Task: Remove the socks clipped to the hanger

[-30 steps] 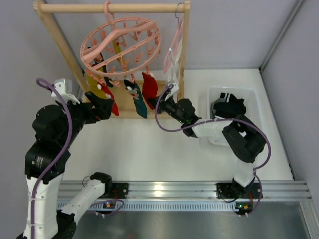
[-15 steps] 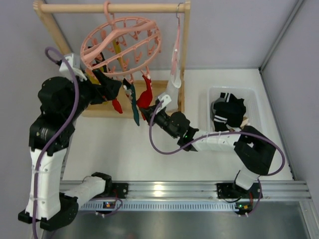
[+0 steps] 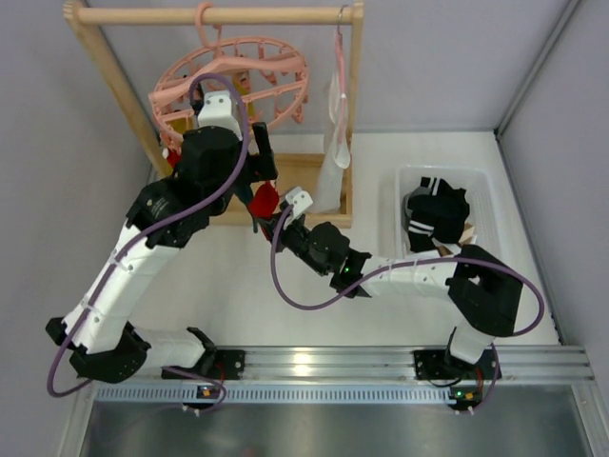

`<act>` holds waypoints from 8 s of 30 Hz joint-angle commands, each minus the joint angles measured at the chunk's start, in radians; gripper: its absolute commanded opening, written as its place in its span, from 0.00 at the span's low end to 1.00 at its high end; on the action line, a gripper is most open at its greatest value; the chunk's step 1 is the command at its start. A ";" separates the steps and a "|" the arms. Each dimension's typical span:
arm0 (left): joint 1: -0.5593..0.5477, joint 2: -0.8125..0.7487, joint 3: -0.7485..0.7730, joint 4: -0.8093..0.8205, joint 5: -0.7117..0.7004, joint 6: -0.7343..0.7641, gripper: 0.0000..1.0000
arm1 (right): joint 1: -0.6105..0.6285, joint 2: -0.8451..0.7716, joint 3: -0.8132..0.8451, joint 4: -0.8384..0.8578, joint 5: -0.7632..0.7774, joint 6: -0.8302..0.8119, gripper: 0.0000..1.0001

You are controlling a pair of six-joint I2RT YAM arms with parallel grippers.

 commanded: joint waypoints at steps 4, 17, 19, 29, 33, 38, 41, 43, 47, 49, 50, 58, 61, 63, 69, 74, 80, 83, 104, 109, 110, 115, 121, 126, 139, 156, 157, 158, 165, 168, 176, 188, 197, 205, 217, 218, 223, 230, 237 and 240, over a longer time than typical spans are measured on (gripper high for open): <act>-0.014 0.092 0.060 0.008 -0.279 0.030 0.98 | 0.015 0.004 0.044 -0.002 0.009 -0.002 0.00; -0.017 0.192 0.098 0.001 -0.353 0.025 0.88 | 0.020 0.044 0.082 -0.034 -0.030 0.020 0.00; -0.043 0.196 0.103 -0.003 -0.382 0.031 0.88 | 0.020 0.060 0.091 -0.043 -0.031 0.017 0.00; -0.116 0.202 0.123 -0.020 -0.484 0.041 0.88 | 0.023 0.093 0.139 -0.066 -0.042 0.009 0.00; -0.116 0.218 0.126 -0.020 -0.511 0.036 0.85 | 0.029 0.093 0.140 -0.059 -0.051 0.010 0.00; -0.114 0.235 0.123 -0.020 -0.514 0.035 0.83 | 0.040 0.090 0.140 -0.059 -0.044 -0.005 0.00; -0.114 0.247 0.120 -0.028 -0.525 0.031 0.82 | 0.043 0.098 0.154 -0.068 -0.042 -0.006 0.00; -0.114 0.248 0.121 -0.038 -0.536 0.028 0.81 | 0.046 0.103 0.159 -0.072 -0.047 -0.011 0.00; -0.112 0.247 0.118 -0.040 -0.575 0.044 0.76 | 0.056 0.098 0.166 -0.074 -0.047 -0.025 0.00; -0.109 0.250 0.110 -0.042 -0.582 0.048 0.74 | 0.061 0.098 0.166 -0.074 -0.047 -0.028 0.00; -0.105 0.251 0.107 -0.042 -0.580 0.048 0.74 | 0.063 0.098 0.169 -0.076 -0.048 -0.029 0.00; -0.076 0.265 0.104 -0.040 -0.573 0.059 0.63 | 0.075 0.113 0.182 -0.085 -0.050 -0.040 0.00; -0.065 0.268 0.101 -0.040 -0.562 0.056 0.60 | 0.078 0.115 0.183 -0.083 -0.053 -0.043 0.00; -0.063 0.268 0.103 -0.039 -0.557 0.056 0.58 | 0.079 0.115 0.183 -0.085 -0.054 -0.048 0.00; -0.062 0.250 0.092 -0.040 -0.505 0.042 0.61 | 0.083 0.124 0.188 -0.097 -0.045 -0.054 0.00; -0.065 0.169 0.054 -0.039 -0.390 -0.005 0.77 | 0.083 0.136 0.195 -0.115 -0.022 -0.066 0.00; -0.065 0.098 0.014 -0.042 -0.353 -0.024 0.80 | 0.083 0.164 0.238 -0.149 -0.022 -0.082 0.00; -0.065 0.093 0.021 -0.065 -0.396 -0.019 0.80 | 0.086 0.181 0.270 -0.178 -0.016 -0.094 0.00; -0.065 0.209 0.103 -0.157 -0.557 0.021 0.74 | 0.121 0.251 0.381 -0.264 -0.007 -0.166 0.00; -0.063 0.230 0.104 -0.157 -0.620 0.045 0.74 | 0.125 0.251 0.383 -0.266 -0.016 -0.174 0.00; -0.060 0.235 0.104 -0.155 -0.623 0.051 0.74 | 0.124 0.250 0.383 -0.266 -0.016 -0.175 0.00; -0.040 0.255 0.103 -0.157 -0.626 0.059 0.70 | 0.129 0.251 0.393 -0.270 -0.017 -0.183 0.00; -0.017 0.265 0.091 -0.155 -0.629 0.062 0.62 | 0.132 0.258 0.399 -0.273 -0.024 -0.184 0.00; 0.004 0.261 0.080 -0.154 -0.617 0.061 0.47 | 0.133 0.255 0.396 -0.267 -0.030 -0.184 0.00; 0.012 0.264 0.098 -0.150 -0.556 0.048 0.16 | 0.135 0.164 0.259 -0.186 0.010 -0.165 0.00; 0.012 0.178 0.169 -0.138 -0.186 -0.019 0.76 | 0.110 -0.575 -0.325 -0.589 0.404 0.030 0.00; 0.012 0.169 0.170 -0.140 -0.160 -0.021 0.82 | 0.077 -0.636 -0.335 -0.633 0.410 0.045 0.00; 0.012 0.152 0.166 -0.138 -0.145 -0.022 0.89 | 0.054 -0.666 -0.340 -0.673 0.414 0.061 0.00; 0.012 -0.023 0.058 -0.141 -0.077 -0.025 0.98 | -0.218 -0.881 -0.314 -0.939 0.378 0.118 0.00; 0.012 -0.106 -0.023 -0.140 -0.092 -0.018 0.98 | -0.366 -0.882 -0.257 -1.017 0.328 0.107 0.00; 0.012 -0.287 -0.214 -0.138 -0.011 -0.001 0.98 | -0.913 -0.550 -0.013 -1.129 0.001 0.102 0.01; 0.012 -0.492 -0.382 -0.137 -0.141 -0.045 0.98 | -1.062 -0.353 0.174 -1.153 -0.111 0.099 0.99; 0.012 -0.637 -0.632 0.055 -0.328 -0.122 0.98 | -0.682 -0.571 -0.079 -0.701 -0.378 0.144 0.99; 0.012 -0.716 -0.762 0.127 -0.401 -0.140 0.98 | -0.185 -0.346 -0.115 -0.297 -0.154 0.138 0.99; 0.012 -0.738 -0.807 0.127 -0.441 -0.133 0.98 | -0.109 0.184 0.306 -0.280 -0.183 0.128 0.97; 0.010 -0.735 -0.807 0.126 -0.442 -0.127 0.98 | -0.108 0.204 0.324 -0.284 -0.180 0.127 0.97; 0.012 -0.733 -0.808 0.127 -0.428 -0.130 0.98 | -0.100 0.319 0.444 -0.315 -0.125 0.107 0.90; 0.013 -0.727 -0.793 0.126 -0.425 -0.137 0.98 | -0.092 0.388 0.490 -0.284 -0.126 0.078 0.21; 0.013 -0.668 -0.677 0.120 -0.366 -0.127 0.98 | -0.051 0.345 0.450 -0.237 -0.068 0.067 0.00; 0.013 -0.588 -0.586 0.118 -0.303 -0.104 0.98 | -0.030 0.322 0.433 -0.243 -0.016 0.067 0.00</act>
